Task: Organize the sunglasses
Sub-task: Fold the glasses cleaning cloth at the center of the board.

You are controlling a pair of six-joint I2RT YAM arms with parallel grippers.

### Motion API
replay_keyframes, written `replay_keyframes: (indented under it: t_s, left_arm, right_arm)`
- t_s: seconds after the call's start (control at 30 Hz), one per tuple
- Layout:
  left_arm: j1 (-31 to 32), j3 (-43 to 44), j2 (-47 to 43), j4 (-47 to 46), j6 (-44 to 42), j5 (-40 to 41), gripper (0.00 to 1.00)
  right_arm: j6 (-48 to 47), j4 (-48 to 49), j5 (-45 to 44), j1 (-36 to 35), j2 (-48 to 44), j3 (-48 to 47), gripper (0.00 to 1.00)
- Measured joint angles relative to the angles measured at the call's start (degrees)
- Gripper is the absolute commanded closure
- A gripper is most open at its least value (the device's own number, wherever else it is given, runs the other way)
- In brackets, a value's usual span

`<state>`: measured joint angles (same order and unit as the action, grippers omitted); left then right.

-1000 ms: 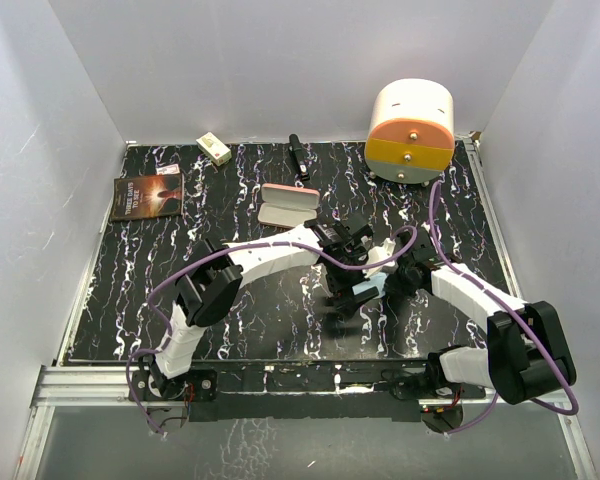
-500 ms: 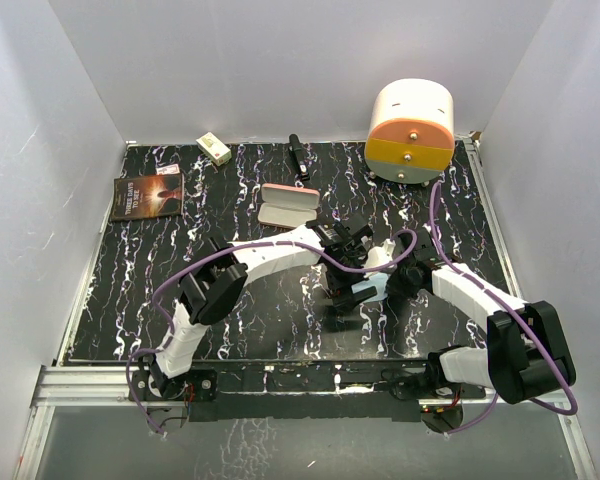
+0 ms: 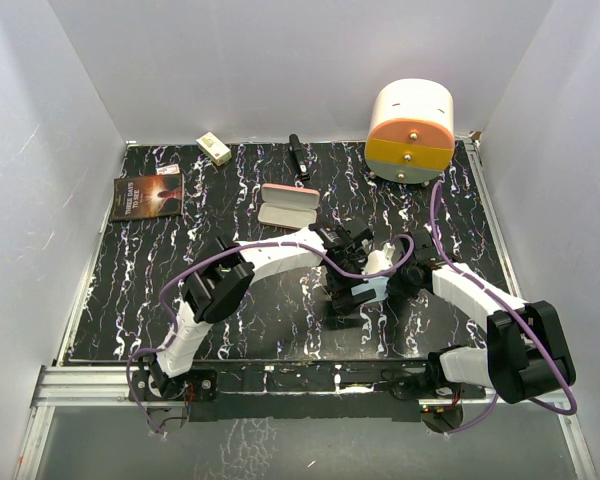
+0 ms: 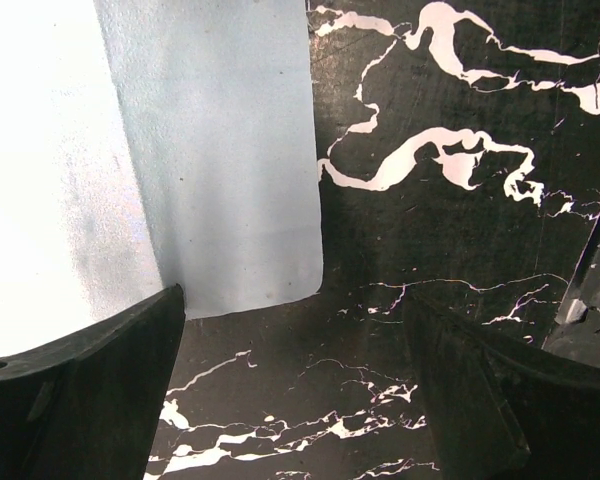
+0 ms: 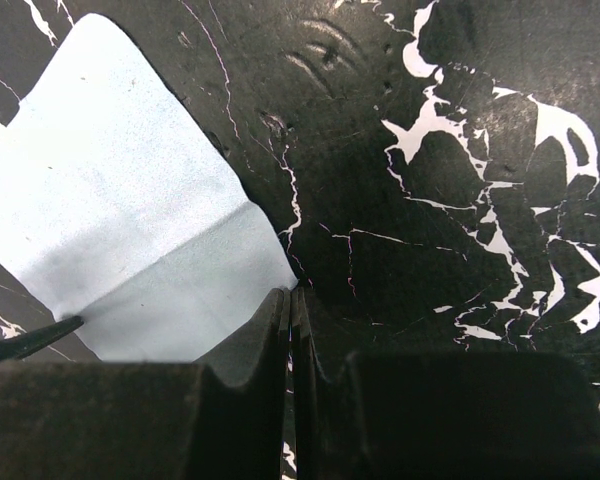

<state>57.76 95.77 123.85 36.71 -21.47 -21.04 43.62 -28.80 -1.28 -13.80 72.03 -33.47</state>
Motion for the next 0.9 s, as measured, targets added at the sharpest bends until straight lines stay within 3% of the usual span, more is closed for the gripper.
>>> replay_keyframes:
  t_s: [0.6,0.9]
  left_arm:
    - [0.6,-4.2,-1.8,-5.1,2.2,1.5,0.16]
    - [2.2,-7.9,-3.5,-10.2,6.3,6.3,0.18]
  right_arm:
    - [0.0,0.5,0.0,-0.2,0.1,0.0,0.92]
    - [0.2,0.3,-0.1,-0.4,0.0,0.0,0.92]
